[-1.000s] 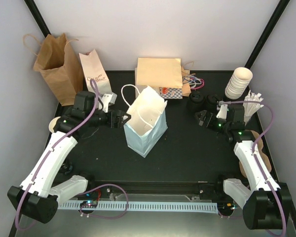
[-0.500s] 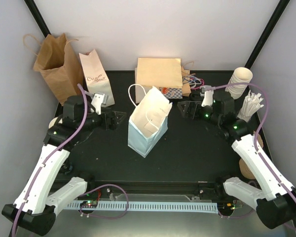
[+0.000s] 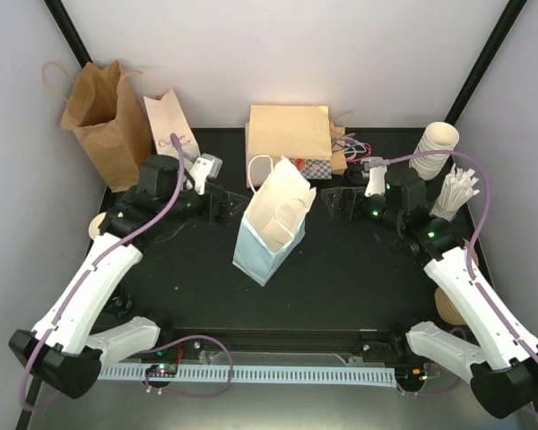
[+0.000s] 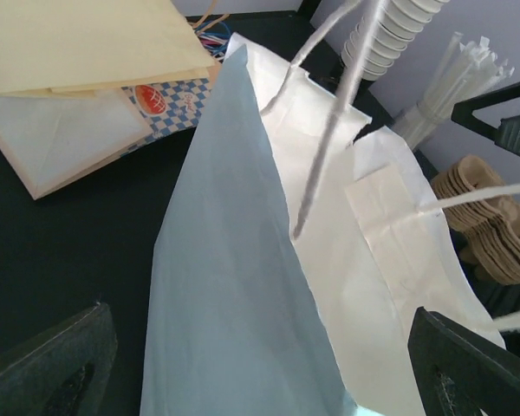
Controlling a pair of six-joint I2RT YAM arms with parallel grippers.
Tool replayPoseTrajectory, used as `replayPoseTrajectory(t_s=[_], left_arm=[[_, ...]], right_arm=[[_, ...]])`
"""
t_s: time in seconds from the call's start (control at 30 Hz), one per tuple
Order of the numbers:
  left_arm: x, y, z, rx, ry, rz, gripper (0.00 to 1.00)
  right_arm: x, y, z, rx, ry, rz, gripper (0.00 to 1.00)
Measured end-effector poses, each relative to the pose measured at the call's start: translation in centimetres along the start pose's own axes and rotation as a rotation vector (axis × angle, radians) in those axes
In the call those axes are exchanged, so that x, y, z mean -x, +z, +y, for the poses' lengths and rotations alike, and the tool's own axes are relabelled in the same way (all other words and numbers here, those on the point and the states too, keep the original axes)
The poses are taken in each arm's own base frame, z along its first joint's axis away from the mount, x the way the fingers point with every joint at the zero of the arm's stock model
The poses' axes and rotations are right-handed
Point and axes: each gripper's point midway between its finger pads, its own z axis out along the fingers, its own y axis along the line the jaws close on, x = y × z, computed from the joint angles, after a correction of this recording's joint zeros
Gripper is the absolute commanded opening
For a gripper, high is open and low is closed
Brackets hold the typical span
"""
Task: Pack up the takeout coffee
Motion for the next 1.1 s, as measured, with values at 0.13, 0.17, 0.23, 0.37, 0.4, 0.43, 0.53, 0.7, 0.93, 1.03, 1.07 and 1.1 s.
replayPoseTrajectory(t_s=[0.13, 0.17, 0.23, 0.37, 0.4, 0.43, 0.53, 0.7, 0.93, 1.03, 1.07, 1.1], left_arm=[[0.8, 1.7, -0.1, 0.034, 0.038, 0.024, 0.87], [1.1, 2.2, -0.2, 0.047, 0.051, 0.030, 0.87], [1.3, 3.2, -0.5, 0.073, 0.082, 0.041, 0.85], [1.5, 4.7, -1.0, 0.115, 0.134, 0.061, 0.68], [1.6, 4.9, -0.9, 0.126, 0.143, 0.062, 0.58], [1.7, 5.1, -0.7, 0.145, 0.152, 0.062, 0.42], [2.1, 5.4, 0.4, 0.206, 0.162, 0.058, 0.06], [3.2, 5.1, 1.4, 0.278, 0.190, 0.045, 0.01], [4.7, 3.4, 1.3, 0.315, 0.285, -0.006, 0.02], [5.4, 2.3, 0.7, 0.312, 0.330, -0.045, 0.02], [5.6, 2.0, 0.5, 0.310, 0.342, -0.058, 0.02], [5.9, 1.5, 0.3, 0.306, 0.361, -0.078, 0.01]], right_arm=[[-0.1, -0.1, -0.2, -0.011, 0.007, 0.001, 1.00], [-0.1, -0.1, -0.4, -0.023, 0.013, -0.001, 1.00], [-0.1, -0.2, -0.9, -0.050, 0.026, -0.003, 1.00], [-0.2, -0.3, -1.7, -0.093, 0.057, -0.006, 1.00], [-0.3, -0.3, -1.8, -0.101, 0.063, -0.006, 1.00], [-0.3, -0.4, -2.0, -0.113, 0.069, -0.007, 1.00], [-0.3, -0.5, -2.2, -0.122, 0.081, -0.010, 1.00], [-0.1, -1.1, -2.0, -0.119, 0.085, -0.026, 1.00], [-0.2, -1.3, -2.1, -0.125, 0.084, -0.027, 1.00], [-0.3, -1.2, -2.3, -0.130, 0.085, -0.025, 1.00], [-0.3, -1.2, -2.3, -0.130, 0.085, -0.025, 1.00], [-0.3, -1.1, -2.3, -0.131, 0.085, -0.024, 1.00]])
